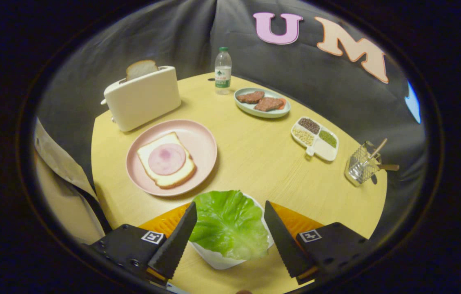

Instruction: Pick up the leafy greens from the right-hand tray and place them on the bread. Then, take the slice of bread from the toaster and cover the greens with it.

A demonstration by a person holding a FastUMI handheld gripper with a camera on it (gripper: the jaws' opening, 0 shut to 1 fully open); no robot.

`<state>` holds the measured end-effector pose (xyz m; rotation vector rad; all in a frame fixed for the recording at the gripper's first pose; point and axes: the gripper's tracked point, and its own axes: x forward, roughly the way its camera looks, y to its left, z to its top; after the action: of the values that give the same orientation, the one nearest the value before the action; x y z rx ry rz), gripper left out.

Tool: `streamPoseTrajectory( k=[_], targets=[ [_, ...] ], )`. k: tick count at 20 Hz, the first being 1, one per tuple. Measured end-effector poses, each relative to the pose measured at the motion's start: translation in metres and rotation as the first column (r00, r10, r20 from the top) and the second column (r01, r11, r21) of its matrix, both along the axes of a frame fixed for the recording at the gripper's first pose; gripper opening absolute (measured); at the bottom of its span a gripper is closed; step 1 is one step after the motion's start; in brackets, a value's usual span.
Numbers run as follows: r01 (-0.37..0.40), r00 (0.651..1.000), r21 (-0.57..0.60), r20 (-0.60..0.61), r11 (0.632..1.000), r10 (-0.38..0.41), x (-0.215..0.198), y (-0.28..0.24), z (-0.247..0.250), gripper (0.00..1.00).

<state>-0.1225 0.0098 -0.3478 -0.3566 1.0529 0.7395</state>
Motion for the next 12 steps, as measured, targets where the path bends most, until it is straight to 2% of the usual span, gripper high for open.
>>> streamPoseTrajectory(
  k=[12],
  targets=[
    [0.002, 0.989, -0.098, -0.147, 0.995, -0.017, -0.02, -0.014, -0.044, 1.0]
  ],
)
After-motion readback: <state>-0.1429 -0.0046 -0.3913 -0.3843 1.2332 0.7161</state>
